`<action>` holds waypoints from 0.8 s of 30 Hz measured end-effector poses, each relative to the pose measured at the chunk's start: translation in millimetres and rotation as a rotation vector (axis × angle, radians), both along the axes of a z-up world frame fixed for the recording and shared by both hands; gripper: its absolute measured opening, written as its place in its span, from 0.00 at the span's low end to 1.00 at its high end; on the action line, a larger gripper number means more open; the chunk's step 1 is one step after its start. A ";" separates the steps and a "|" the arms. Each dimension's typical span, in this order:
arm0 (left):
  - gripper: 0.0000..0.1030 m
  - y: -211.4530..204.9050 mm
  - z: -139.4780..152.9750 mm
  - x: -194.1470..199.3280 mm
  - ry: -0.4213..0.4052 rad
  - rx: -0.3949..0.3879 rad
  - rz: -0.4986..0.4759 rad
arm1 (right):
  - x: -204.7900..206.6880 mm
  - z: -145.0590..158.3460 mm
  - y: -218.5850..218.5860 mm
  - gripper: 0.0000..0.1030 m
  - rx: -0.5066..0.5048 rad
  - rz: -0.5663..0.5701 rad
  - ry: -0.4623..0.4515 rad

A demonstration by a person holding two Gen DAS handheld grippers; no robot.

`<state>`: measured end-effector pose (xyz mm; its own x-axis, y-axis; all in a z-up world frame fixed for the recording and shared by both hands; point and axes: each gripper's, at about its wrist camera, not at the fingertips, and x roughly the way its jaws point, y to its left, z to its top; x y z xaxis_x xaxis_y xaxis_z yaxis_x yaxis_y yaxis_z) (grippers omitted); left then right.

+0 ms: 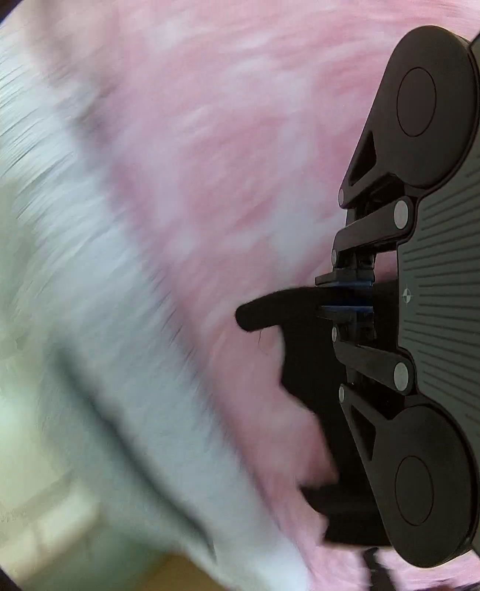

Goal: Fold clothes

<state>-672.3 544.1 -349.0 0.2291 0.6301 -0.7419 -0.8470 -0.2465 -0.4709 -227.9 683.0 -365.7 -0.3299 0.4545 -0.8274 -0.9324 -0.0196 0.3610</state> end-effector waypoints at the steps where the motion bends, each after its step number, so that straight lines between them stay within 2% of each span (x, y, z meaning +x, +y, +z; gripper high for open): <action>1: 0.20 -4.7 1.7 -3.7 -0.024 0.015 0.021 | 1.8 -1.4 0.0 0.27 -0.010 -0.014 0.004; 2: 0.27 -6.7 1.6 -5.2 -0.049 0.012 0.035 | -0.2 1.6 -1.9 0.31 0.015 -0.001 -0.018; 4: 0.29 -6.3 -1.3 -6.1 -0.090 -0.015 0.045 | -7.3 6.3 -4.4 0.37 0.059 0.053 -0.059; 8: 0.30 3.6 -10.8 6.9 -0.105 -0.092 -0.030 | -34.4 8.5 1.9 0.38 0.100 0.235 -0.136; 11: 0.30 10.3 -13.5 22.7 -0.095 -0.104 -0.074 | -68.4 8.1 6.6 0.38 0.151 0.412 -0.196; 13: 0.30 14.5 -16.8 29.6 -0.093 -0.106 -0.083 | -85.4 7.8 9.4 0.38 0.185 0.494 -0.222; 15: 0.30 16.6 -18.8 31.1 -0.097 -0.103 -0.079 | -98.9 6.9 14.2 0.38 0.225 0.529 -0.256; 18: 0.30 19.4 -19.6 29.1 -0.103 -0.093 -0.067 | -107.7 10.2 23.1 0.38 0.249 0.550 -0.182; 20: 0.30 22.7 -20.8 28.8 -0.106 -0.091 -0.067 | -120.1 8.0 26.8 0.38 0.233 0.645 -0.113; 22: 0.30 25.5 -22.5 28.8 -0.107 -0.093 -0.068 | -136.5 -1.1 26.2 0.38 0.198 0.748 -0.116; 24: 0.30 27.1 -24.5 29.4 -0.108 -0.095 -0.069 | -150.9 -14.9 24.8 0.38 0.185 0.804 -0.173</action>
